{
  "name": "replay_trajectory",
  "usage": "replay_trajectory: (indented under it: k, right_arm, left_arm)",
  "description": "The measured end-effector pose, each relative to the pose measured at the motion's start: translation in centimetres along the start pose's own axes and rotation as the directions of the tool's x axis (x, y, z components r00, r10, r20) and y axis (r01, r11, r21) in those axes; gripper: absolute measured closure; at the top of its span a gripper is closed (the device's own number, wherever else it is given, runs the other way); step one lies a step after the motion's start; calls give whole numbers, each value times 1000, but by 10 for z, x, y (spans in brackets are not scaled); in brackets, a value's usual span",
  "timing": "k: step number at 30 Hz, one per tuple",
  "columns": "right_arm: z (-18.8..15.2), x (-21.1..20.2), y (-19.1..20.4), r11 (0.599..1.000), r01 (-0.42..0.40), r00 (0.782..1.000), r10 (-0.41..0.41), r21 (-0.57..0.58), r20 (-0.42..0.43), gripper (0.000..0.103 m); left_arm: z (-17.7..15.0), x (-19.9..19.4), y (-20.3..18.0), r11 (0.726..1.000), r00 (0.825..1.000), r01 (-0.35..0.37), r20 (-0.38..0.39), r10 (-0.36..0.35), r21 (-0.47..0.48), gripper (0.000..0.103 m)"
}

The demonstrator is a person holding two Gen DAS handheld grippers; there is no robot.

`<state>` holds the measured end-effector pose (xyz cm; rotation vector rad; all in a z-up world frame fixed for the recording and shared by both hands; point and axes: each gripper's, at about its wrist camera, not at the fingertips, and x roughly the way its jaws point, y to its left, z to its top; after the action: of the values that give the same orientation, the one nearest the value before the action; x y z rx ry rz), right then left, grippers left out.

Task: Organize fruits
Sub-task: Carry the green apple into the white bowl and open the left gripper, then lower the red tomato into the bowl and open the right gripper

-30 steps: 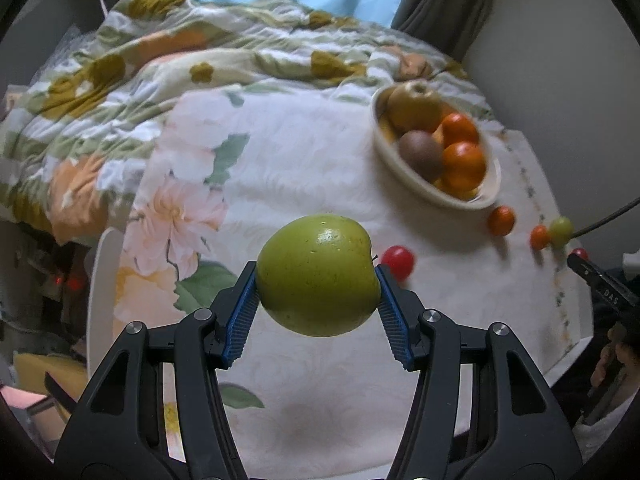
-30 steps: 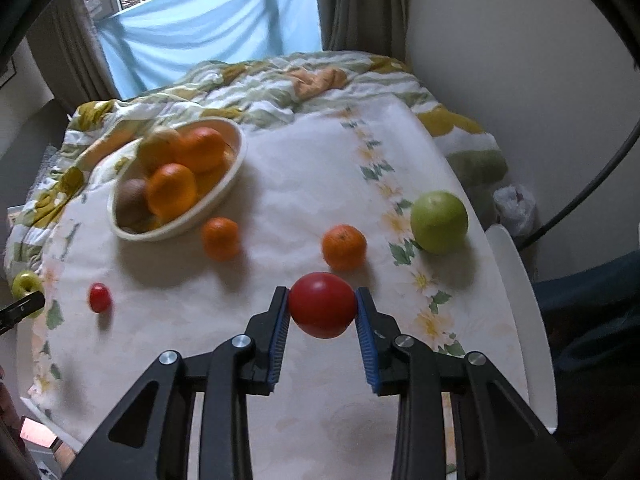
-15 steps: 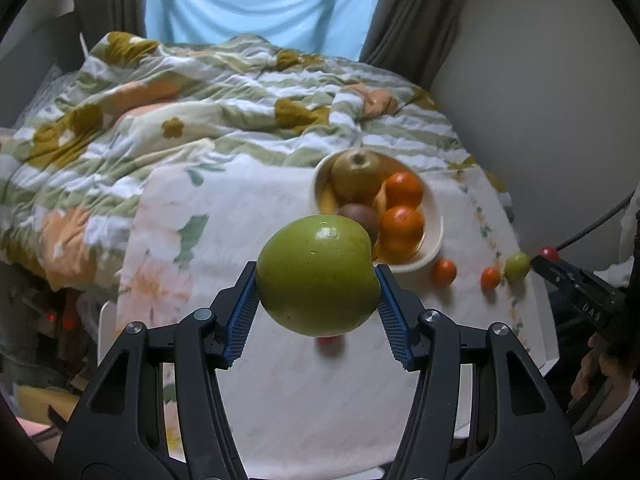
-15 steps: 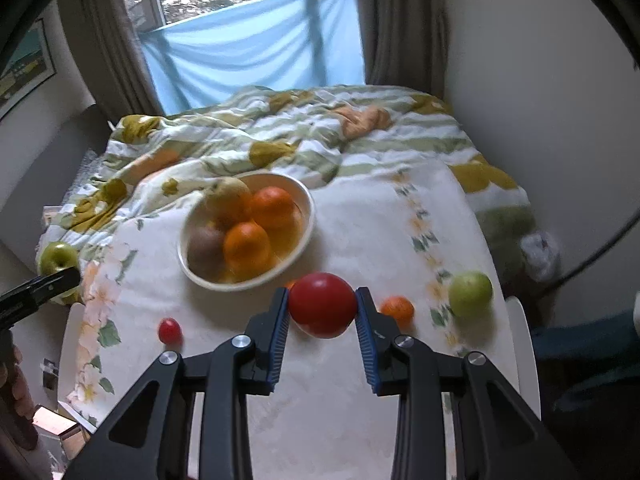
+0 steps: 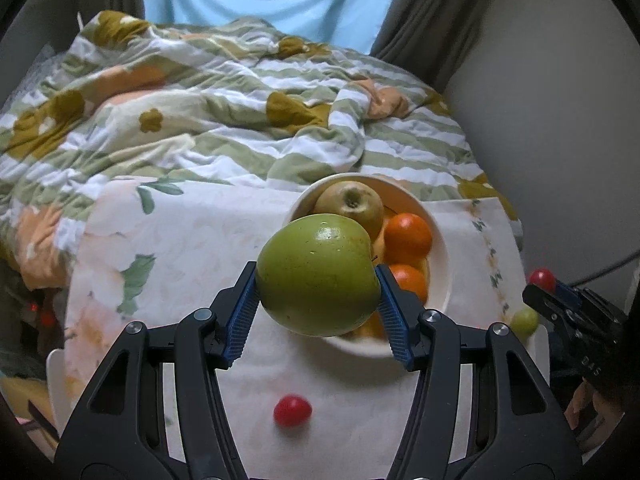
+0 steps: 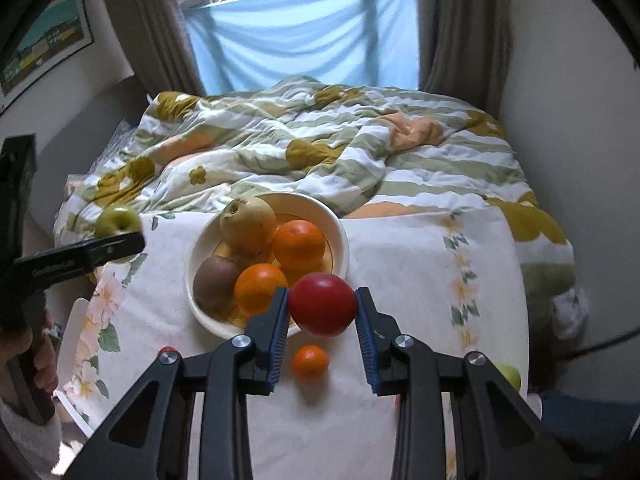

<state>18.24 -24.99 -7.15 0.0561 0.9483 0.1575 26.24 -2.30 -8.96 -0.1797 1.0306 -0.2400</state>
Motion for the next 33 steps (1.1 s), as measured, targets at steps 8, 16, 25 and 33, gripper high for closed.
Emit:
replay_trajectory:
  k: [8,16,25,33]
  right_arm:
    - [13,39,-11,997,-64,997,62,-38,-44,73]
    - [13,65,-15,994,-100,991,96,-38,-89,73]
    - [12,65,-24,996,-85,992,86,9,-93,73]
    - [14,56,-23,997,-75,994,76,18,-78,73]
  left_arm:
    - [10,48,3,999,998,-51,-50,50,-15,39]
    - [15,78,3,998,996,-54,-73,53,-16,39]
    - [17,75,-4,996,996,-77,-52,78,35,0]
    - [14,36,-1,994,995,-97,-29,99,56,0]
